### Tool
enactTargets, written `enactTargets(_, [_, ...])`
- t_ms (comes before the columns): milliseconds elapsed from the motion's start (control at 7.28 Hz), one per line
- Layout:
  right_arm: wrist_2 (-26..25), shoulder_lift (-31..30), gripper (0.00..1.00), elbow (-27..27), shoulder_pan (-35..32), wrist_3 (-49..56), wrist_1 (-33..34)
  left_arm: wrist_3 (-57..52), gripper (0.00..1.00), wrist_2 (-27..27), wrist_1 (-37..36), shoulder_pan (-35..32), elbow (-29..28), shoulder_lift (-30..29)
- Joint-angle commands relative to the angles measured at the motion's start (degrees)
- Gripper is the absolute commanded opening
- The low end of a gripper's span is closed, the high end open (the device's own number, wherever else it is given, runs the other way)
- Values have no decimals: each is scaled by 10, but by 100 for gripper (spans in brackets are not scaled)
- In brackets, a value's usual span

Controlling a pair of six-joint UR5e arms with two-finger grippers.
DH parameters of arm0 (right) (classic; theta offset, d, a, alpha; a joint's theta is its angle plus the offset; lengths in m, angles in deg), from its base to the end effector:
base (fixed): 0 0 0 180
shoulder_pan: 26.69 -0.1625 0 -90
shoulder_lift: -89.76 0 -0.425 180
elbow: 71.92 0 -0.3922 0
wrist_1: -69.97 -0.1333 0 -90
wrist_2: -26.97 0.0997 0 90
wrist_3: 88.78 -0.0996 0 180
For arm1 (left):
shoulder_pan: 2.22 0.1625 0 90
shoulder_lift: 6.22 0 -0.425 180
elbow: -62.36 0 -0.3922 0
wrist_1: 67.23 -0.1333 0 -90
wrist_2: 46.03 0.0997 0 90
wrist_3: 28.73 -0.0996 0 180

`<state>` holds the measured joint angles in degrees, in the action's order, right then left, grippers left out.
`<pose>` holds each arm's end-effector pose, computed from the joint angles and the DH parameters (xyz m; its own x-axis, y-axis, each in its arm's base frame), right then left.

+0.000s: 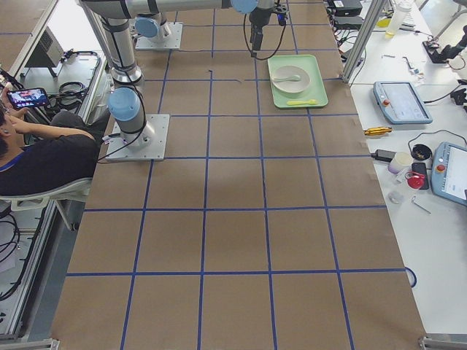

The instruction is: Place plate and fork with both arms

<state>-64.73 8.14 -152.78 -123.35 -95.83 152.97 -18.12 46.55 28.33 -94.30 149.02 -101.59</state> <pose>0.1924 -0.5236 0.4784 -0.9991 0.0030 0.0426 0.0074 0.9945 0.1043 -0.1475 -0.5124 0.4599 -0.9877 -0.1409 -0.0682 -0.1484 0.9814 0.1216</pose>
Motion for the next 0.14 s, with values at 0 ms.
enactTargets(0, [2,-3,100,1,0,2,10,-4,100,-8,0,-1,-1,-4])
